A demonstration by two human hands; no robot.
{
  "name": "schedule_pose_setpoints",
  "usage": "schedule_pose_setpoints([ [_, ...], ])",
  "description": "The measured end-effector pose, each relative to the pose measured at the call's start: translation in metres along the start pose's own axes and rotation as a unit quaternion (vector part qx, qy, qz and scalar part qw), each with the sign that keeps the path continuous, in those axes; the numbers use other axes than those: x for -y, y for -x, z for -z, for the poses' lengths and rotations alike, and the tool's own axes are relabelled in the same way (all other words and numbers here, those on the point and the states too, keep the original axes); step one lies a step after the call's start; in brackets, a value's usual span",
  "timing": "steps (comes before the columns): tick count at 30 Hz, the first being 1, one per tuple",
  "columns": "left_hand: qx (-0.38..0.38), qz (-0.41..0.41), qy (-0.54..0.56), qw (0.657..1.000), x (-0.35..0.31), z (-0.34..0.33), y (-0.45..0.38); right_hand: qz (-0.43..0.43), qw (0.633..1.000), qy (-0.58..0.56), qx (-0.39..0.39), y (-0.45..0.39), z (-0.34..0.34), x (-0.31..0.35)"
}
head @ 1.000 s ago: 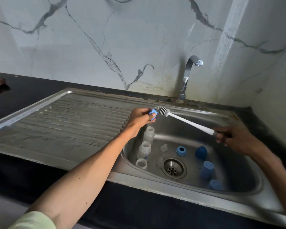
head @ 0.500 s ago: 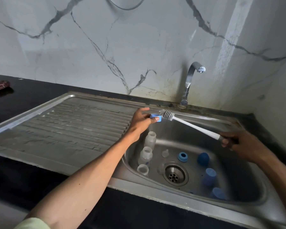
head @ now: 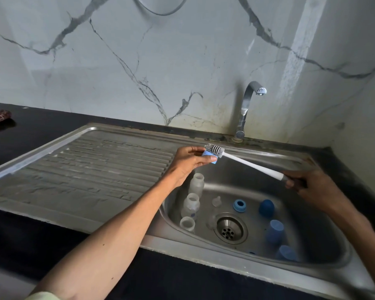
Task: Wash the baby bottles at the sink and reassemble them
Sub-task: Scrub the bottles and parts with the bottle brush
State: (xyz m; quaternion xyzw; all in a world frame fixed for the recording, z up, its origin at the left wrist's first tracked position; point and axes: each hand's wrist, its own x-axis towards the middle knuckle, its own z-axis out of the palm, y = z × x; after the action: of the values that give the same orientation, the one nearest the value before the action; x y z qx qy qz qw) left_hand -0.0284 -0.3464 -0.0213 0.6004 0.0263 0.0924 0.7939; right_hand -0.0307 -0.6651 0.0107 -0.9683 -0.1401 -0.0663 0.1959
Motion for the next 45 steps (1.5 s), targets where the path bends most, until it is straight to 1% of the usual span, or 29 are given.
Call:
schedule_pose_setpoints([
  [3, 0.021, 0.019, 0.004, 1.000, -0.002, 0.000, 0.000, -0.015, 1.000, -0.011, -0.005, 0.002, 0.002, 0.004],
  [7, -0.008, 0.042, 0.078, 0.996, -0.005, 0.003, -0.001, -0.025, 0.999, -0.026, -0.015, 0.007, 0.014, 0.008],
  [10, -0.005, 0.053, 0.127, 0.990, -0.005, 0.003, 0.000, -0.027, 0.999, -0.024, -0.015, 0.008, 0.009, 0.014],
  [13, 0.001, 0.056, 0.139, 0.989, -0.005, 0.001, 0.000, -0.026, 0.999, -0.025, -0.008, 0.010, 0.000, 0.021],
  [18, -0.032, 0.035, 0.130, 0.990, -0.003, 0.002, -0.006, -0.045, 0.999, -0.024, -0.003, 0.009, 0.011, 0.020],
  [23, -0.011, 0.029, 0.058, 0.998, 0.004, -0.004, -0.007, -0.035, 0.999, -0.014, -0.011, 0.012, 0.003, 0.027],
  [26, -0.026, 0.002, -0.022, 0.999, 0.006, -0.005, -0.007, -0.055, 0.998, -0.016, -0.014, 0.011, 0.003, 0.027],
  [28, -0.038, 0.004, -0.028, 0.999, 0.006, -0.005, -0.007, -0.057, 0.998, -0.010, -0.015, 0.012, 0.007, 0.029],
  [31, -0.075, 0.029, 0.057, 0.995, 0.002, -0.001, -0.008, -0.050, 0.998, -0.025, -0.020, 0.015, 0.010, 0.036],
  [34, -0.078, 0.039, 0.126, 0.988, 0.000, 0.001, -0.008, -0.052, 0.998, -0.039, -0.021, 0.018, 0.014, 0.038],
  [38, -0.041, 0.040, 0.097, 0.994, 0.002, -0.008, -0.002, -0.056, 0.997, -0.040, -0.025, 0.018, 0.013, 0.037],
  [39, -0.041, 0.044, 0.103, 0.993, 0.002, -0.011, -0.002, -0.057, 0.997, -0.038, -0.026, 0.017, 0.012, 0.037],
  [42, -0.075, 0.066, 0.195, 0.976, -0.002, -0.009, -0.004, -0.056, 0.998, -0.032, -0.024, 0.015, 0.009, 0.036],
  [45, -0.092, 0.087, 0.261, 0.957, -0.003, -0.006, -0.006, -0.051, 0.998, -0.022, -0.010, 0.012, 0.007, 0.035],
])
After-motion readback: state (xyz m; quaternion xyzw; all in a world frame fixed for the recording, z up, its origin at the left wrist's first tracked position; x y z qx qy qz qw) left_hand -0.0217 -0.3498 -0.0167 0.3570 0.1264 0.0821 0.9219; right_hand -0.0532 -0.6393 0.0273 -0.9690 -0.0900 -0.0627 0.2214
